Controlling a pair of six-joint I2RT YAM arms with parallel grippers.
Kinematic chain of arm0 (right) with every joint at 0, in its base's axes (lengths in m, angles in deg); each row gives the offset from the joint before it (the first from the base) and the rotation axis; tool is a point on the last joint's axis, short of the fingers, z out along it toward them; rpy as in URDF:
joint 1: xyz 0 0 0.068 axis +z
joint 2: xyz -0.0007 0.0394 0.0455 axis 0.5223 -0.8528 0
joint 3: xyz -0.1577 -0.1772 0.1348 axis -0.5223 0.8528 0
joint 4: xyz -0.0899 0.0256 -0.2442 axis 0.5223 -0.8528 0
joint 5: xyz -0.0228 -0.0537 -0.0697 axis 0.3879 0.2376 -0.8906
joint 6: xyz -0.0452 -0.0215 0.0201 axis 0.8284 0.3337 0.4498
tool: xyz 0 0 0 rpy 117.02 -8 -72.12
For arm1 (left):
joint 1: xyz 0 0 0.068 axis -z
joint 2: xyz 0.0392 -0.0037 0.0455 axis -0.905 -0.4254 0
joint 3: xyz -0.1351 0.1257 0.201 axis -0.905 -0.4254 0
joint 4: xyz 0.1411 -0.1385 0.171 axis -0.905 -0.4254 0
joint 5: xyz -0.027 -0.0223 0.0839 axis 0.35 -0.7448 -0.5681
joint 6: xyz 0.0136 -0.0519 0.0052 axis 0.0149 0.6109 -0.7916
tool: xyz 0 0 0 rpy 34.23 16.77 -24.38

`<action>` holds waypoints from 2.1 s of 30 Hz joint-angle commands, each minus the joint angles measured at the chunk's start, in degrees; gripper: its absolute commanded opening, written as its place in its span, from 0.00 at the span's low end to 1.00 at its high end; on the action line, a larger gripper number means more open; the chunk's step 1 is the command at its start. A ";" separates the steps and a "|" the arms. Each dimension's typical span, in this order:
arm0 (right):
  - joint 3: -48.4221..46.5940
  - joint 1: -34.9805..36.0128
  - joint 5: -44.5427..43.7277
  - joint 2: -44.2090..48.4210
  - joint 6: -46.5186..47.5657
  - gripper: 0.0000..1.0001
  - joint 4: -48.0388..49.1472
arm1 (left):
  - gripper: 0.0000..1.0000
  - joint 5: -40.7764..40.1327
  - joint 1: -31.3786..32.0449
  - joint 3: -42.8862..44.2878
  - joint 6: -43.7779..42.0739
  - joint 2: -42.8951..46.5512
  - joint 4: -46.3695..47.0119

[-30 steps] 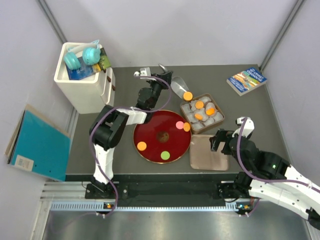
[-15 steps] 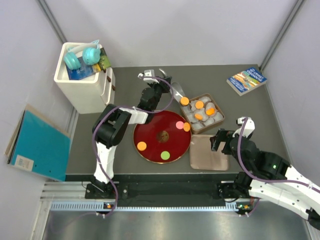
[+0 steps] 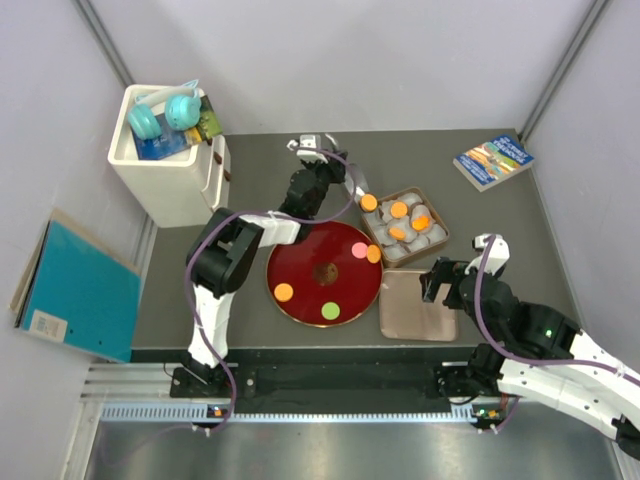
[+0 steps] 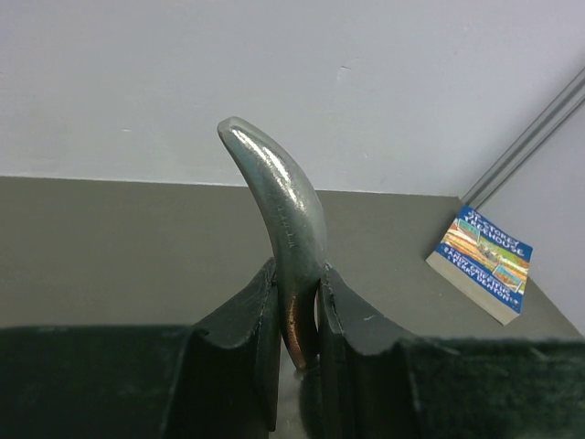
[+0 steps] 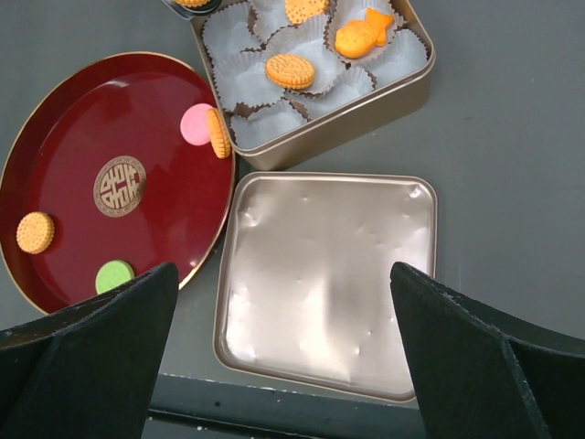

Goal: Pack the cookies

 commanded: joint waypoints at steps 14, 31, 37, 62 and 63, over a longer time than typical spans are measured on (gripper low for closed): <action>-1.10 0.07 -0.77 -0.15 0.65 0.99 0.88 | 0.00 -4.70 0.95 2.41 -8.98 3.13 -0.64; -1.10 0.07 -0.77 0.37 0.74 0.99 0.97 | 0.00 -7.95 0.51 -5.93 -3.71 21.40 -0.63; -0.49 -0.02 -0.07 0.11 1.27 0.99 2.63 | 0.00 -11.46 0.59 -13.30 -3.36 36.93 -16.35; -0.57 -0.02 2.66 -3.23 -0.22 0.99 3.96 | 0.00 -13.32 4.81 -36.69 10.96 62.29 -55.06; -0.23 -0.02 2.83 -3.23 -0.49 0.99 3.87 | 0.05 -12.70 4.81 -37.13 11.32 61.41 -53.31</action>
